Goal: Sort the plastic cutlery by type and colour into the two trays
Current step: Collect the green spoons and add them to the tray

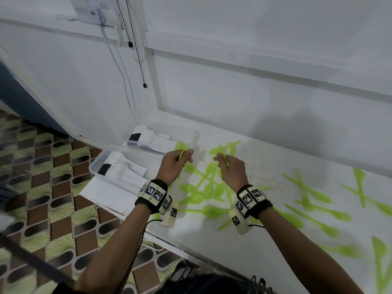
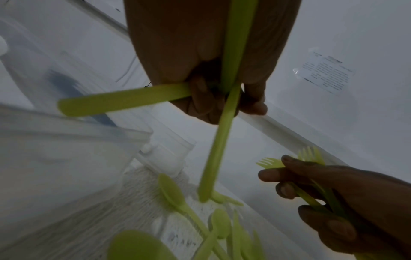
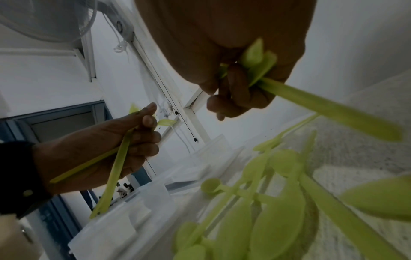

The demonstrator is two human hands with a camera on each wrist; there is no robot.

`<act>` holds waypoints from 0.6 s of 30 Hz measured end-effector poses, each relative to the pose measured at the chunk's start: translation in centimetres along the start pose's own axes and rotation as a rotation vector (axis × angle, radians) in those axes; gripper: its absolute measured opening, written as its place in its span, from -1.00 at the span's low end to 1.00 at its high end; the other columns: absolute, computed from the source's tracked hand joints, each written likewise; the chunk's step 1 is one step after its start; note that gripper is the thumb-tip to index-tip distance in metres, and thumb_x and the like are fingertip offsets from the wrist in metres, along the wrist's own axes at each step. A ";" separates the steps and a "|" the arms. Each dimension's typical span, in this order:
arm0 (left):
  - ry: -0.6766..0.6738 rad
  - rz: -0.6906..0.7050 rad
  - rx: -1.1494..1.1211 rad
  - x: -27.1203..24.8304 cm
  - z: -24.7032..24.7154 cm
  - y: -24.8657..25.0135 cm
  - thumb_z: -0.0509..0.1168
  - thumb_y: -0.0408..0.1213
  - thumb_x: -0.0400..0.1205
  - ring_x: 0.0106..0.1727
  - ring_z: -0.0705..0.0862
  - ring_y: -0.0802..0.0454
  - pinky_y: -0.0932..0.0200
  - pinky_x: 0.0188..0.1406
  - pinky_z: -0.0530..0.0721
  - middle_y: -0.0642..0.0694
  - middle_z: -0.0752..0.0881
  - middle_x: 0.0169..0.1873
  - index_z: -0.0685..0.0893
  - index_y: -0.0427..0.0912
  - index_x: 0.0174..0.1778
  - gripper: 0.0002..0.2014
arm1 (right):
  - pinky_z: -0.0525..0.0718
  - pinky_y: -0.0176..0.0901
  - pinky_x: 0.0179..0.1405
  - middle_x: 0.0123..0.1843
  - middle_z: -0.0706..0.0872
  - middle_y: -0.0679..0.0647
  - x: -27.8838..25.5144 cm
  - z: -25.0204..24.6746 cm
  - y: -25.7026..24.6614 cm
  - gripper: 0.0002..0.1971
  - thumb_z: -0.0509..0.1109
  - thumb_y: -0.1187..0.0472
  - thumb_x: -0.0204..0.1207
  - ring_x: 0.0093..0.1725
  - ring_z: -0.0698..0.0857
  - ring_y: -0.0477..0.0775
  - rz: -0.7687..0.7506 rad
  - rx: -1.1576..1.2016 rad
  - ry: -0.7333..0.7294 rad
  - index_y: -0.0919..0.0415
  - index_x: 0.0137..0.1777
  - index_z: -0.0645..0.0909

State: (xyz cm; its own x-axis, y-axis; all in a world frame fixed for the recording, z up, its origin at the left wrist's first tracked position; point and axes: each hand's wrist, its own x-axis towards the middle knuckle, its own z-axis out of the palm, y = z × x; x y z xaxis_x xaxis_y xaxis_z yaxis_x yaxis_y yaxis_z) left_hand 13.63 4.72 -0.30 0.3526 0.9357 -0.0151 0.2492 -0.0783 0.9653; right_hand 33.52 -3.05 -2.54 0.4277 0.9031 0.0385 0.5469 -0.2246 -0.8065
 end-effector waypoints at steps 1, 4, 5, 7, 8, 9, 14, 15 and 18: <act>-0.009 -0.007 0.003 0.0 -0.2 0.2 0.33 0.07 0.73 -0.42 0.41 0.06 0.11 -0.26 0.43 -0.07 0.51 -0.47 0.68 -0.05 -0.45 -0.55 | 0.71 -0.05 -0.03 -0.19 0.83 0.11 0.0 -0.2 -0.4 -0.59 0.19 -0.06 0.80 -0.39 0.70 0.03 0.000 0.019 -0.010 0.09 0.06 0.86; -0.005 -0.031 -0.043 -0.2 -0.6 0.8 0.23 0.04 0.80 -0.45 0.39 -0.03 0.15 -0.40 0.42 -0.08 0.43 -0.55 0.52 -0.20 -0.50 -0.43 | 0.64 -0.19 -0.03 -0.16 0.84 0.02 -0.5 0.0 -0.9 -0.60 0.23 -0.09 0.78 -0.30 0.74 -0.01 -0.029 0.040 -0.084 0.02 -0.02 0.87; -0.010 -0.035 -0.043 -0.3 -0.9 0.7 0.19 0.05 0.82 -0.46 0.40 -0.05 0.16 -0.44 0.41 -0.08 0.41 -0.58 0.52 -0.23 -0.50 -0.41 | 0.62 -0.20 -0.04 -0.15 0.84 -0.01 -0.8 0.3 -1.1 -0.60 0.24 -0.09 0.78 -0.26 0.75 -0.02 -0.040 0.053 -0.100 0.02 -0.04 0.88; -0.037 -0.022 -0.052 -0.6 -1.4 0.6 0.15 0.00 0.84 -0.46 0.46 -0.10 0.14 -0.43 0.46 0.00 0.44 -0.61 0.62 -0.27 -0.41 -0.44 | 0.55 -0.22 -0.08 -0.24 0.78 -0.05 -1.4 0.9 -1.1 -0.63 0.28 -0.06 0.77 -0.28 0.69 -0.07 -0.076 0.047 -0.118 0.02 -0.08 0.88; -0.055 -0.008 -0.058 -0.9 -1.8 0.4 0.14 -0.06 0.86 -0.44 0.47 -0.10 0.13 -0.37 0.48 0.08 0.46 -0.58 0.70 -0.30 -0.30 -0.49 | 0.51 -0.23 -0.08 -0.30 0.75 -0.06 -1.6 1.2 -1.1 -0.64 0.29 -0.05 0.76 -0.30 0.65 -0.09 -0.097 0.027 -0.133 0.02 -0.10 0.88; -0.068 0.002 -0.047 -1.2 -2.1 0.2 0.12 -0.12 0.87 -0.43 0.48 -0.09 0.15 -0.32 0.49 0.15 0.49 -0.54 0.76 -0.33 -0.15 -0.54 | 0.48 -0.23 -0.08 -0.37 0.69 -0.07 -1.9 1.5 -1.1 -0.64 0.31 -0.05 0.76 -0.32 0.60 -0.10 -0.120 0.009 -0.152 0.02 -0.11 0.88; -0.053 -0.094 -0.031 -2.8 -3.9 0.0 0.12 -0.20 0.86 -0.48 0.37 0.14 0.29 -0.51 0.35 0.19 0.38 -0.52 0.76 -0.11 0.21 -0.71 | 0.49 -0.20 -0.03 -0.48 0.65 -0.01 -3.3 3.3 -0.3 -0.52 0.30 -0.24 0.68 -0.26 0.63 0.02 -0.226 -0.161 -0.292 0.09 -0.13 0.88; -0.038 -0.096 -0.022 -3.2 -4.4 0.1 0.12 -0.25 0.85 -0.49 0.36 0.15 0.30 -0.55 0.32 0.21 0.36 -0.53 0.78 -0.09 0.19 -0.72 | 0.52 -0.12 -0.06 -0.44 0.67 0.04 -3.5 3.8 -0.1 -0.42 0.24 -0.36 0.61 -0.25 0.64 0.07 -0.239 -0.203 -0.321 0.10 -0.16 0.86; 0.008 -0.097 0.047 -4.2 -5.4 0.2 0.11 -0.43 0.75 -0.54 0.33 0.16 0.29 -0.60 0.29 0.21 0.41 -0.61 0.84 -0.13 -0.01 -0.64 | 0.60 -0.05 -0.02 -0.31 0.59 -0.07 -4.4 4.9 0.3 -0.47 0.33 -0.42 0.44 -0.16 0.64 0.03 -0.214 -0.261 -0.424 0.04 -0.13 0.82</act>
State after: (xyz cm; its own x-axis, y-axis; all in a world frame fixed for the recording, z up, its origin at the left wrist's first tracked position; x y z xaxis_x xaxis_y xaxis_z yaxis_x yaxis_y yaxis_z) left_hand 7.37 2.66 1.31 0.3180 0.9422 -0.1056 0.3235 -0.0031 0.9462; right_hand 28.28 -5.32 -5.90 -0.0114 0.9950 -0.0996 0.7734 -0.0544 -0.6315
